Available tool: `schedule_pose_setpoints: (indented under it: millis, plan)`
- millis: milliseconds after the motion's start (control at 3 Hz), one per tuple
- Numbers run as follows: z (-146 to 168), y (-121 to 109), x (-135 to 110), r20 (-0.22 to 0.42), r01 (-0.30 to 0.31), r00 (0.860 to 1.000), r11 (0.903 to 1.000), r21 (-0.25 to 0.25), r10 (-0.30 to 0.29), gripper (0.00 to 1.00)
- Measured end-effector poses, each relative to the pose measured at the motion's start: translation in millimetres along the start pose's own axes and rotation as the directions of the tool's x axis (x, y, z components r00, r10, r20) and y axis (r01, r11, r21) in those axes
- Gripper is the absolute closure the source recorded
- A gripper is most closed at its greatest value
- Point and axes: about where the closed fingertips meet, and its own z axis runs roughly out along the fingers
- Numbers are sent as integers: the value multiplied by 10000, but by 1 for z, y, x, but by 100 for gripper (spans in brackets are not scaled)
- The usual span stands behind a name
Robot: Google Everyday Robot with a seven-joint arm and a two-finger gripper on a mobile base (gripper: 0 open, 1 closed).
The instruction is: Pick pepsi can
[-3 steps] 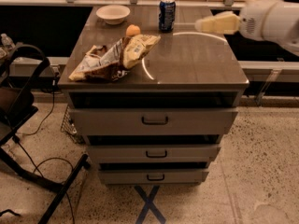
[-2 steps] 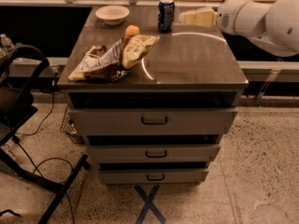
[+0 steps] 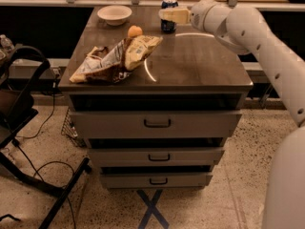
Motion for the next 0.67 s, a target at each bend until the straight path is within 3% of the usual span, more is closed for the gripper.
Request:
schedule_pose_setpoints:
  millis: [333, 667]
  plan:
    - [5, 0, 0, 23, 32, 10000, 10000, 9, -32, 0]
    - [25, -3, 13, -379, 139, 9992, 9998, 147, -134, 0]
